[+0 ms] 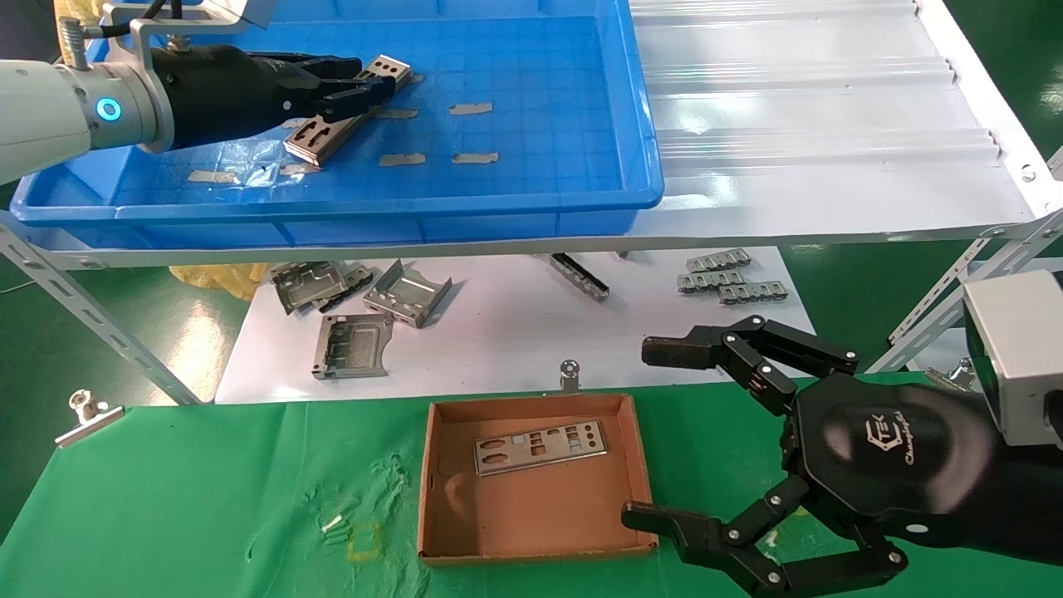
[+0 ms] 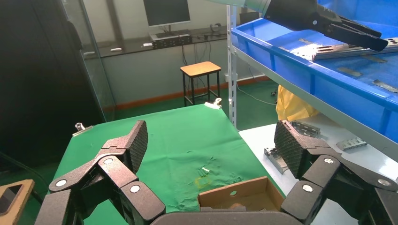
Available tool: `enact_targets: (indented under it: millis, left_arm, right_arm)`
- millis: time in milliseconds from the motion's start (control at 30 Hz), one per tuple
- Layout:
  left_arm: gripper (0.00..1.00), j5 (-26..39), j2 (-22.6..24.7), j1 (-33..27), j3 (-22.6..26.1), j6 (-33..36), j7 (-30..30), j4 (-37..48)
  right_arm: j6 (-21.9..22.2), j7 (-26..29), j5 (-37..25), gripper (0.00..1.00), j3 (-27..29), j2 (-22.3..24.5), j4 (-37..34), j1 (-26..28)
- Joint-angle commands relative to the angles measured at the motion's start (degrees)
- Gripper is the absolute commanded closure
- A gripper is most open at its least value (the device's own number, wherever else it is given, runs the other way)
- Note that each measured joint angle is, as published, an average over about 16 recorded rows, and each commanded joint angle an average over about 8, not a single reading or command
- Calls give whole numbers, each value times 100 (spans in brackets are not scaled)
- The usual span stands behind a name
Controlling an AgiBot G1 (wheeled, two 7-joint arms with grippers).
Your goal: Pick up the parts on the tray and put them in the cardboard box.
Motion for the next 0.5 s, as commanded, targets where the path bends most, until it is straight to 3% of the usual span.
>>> enact_targets:
  millis: [33, 500]
  left_arm:
    - [100, -1, 0, 1, -1, -5, 16, -1]
    - [100, -83, -56, -124, -59, 16, 132, -41]
  right_arm:
    - [0, 0, 0, 0, 0, 0, 0, 0]
    - [0, 0, 0, 0, 0, 0, 0, 0]
